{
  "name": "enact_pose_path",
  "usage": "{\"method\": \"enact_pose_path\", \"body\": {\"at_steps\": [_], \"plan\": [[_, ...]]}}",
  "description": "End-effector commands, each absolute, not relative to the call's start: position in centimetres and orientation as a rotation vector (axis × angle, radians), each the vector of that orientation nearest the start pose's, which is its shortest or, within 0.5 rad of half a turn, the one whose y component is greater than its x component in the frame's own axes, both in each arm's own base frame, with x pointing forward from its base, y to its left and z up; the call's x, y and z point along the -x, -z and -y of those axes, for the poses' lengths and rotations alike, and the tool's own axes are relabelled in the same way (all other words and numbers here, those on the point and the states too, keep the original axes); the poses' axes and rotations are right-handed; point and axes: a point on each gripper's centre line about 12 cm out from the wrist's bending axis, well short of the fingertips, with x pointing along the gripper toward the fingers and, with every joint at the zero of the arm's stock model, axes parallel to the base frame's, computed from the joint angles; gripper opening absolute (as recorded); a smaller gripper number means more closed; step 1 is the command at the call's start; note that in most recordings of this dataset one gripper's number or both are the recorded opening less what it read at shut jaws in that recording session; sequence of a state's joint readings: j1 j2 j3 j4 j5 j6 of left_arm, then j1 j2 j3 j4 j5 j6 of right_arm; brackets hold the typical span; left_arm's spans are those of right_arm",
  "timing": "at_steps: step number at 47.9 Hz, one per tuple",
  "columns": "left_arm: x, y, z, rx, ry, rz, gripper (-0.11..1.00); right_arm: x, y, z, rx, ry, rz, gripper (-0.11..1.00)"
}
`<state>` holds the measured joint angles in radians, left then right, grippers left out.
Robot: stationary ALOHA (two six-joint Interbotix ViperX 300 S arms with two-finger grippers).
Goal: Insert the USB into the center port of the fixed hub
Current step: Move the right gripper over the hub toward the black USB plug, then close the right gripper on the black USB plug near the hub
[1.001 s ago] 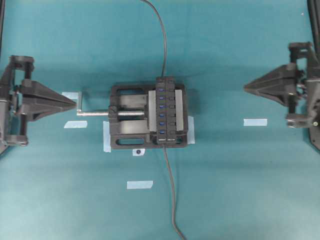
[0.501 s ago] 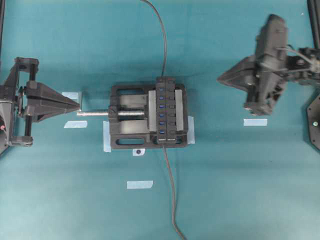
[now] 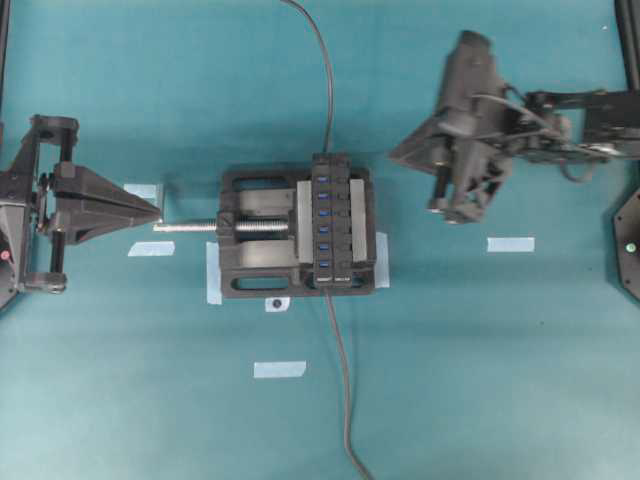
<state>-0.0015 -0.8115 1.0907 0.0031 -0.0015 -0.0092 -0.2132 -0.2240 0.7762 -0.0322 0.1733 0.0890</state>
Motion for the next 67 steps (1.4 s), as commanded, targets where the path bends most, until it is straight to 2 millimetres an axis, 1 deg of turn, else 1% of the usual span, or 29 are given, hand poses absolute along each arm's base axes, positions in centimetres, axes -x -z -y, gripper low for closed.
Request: {"method": "enact_pose_path", "body": {"at_steps": [1, 6, 23, 32, 42, 50, 55, 59, 61, 62, 67], "plan": [[-23.0, -27.4, 0.1, 0.007, 0.002, -0.245, 0.00, -33.9, -20.3, 7.5, -0.119, 0.229, -0.697, 0.01], [-23.0, -27.8, 0.1, 0.016, 0.003, -0.239, 0.00, -34.8, -19.6, 7.7, -0.120, 0.229, -0.715, 0.01], [-23.0, -27.3, 0.3, 0.024, 0.011, -0.281, 0.00, -37.3, -18.7, 8.3, -0.119, 0.228, -0.748, 0.01], [-23.0, -27.3, 0.5, 0.023, 0.016, -0.284, 0.00, -37.6, -18.1, 8.3, -0.124, 0.228, -0.763, 0.02], [-23.1, -27.5, 0.5, 0.026, 0.015, -0.279, 0.00, -37.7, -18.2, 8.4, -0.119, 0.227, -0.760, 0.02], [-23.1, -27.5, 0.5, 0.026, 0.017, -0.279, 0.00, -37.9, -18.3, 8.4, -0.092, 0.216, -0.760, 0.07], [-23.1, -27.6, 0.5, 0.027, 0.017, -0.278, 0.00, -38.1, -18.5, 8.5, -0.070, 0.208, -0.756, 0.16], [-23.1, -27.5, 0.5, 0.029, 0.017, -0.283, 0.00, -38.5, -18.5, 8.5, -0.057, 0.203, -0.756, 0.28], [-23.1, -27.4, 0.5, 0.029, 0.018, -0.283, 0.00, -38.7, -18.5, 8.6, -0.057, 0.203, -0.754, 0.38], [-23.1, -27.4, 0.5, 0.029, 0.018, -0.283, 0.00, -38.7, -18.5, 8.6, -0.058, 0.203, -0.754, 0.45], [-23.2, -27.4, 0.5, 0.030, 0.018, -0.286, 0.00, -39.1, -18.3, 8.5, -0.056, 0.200, -0.757, 0.72]]}}
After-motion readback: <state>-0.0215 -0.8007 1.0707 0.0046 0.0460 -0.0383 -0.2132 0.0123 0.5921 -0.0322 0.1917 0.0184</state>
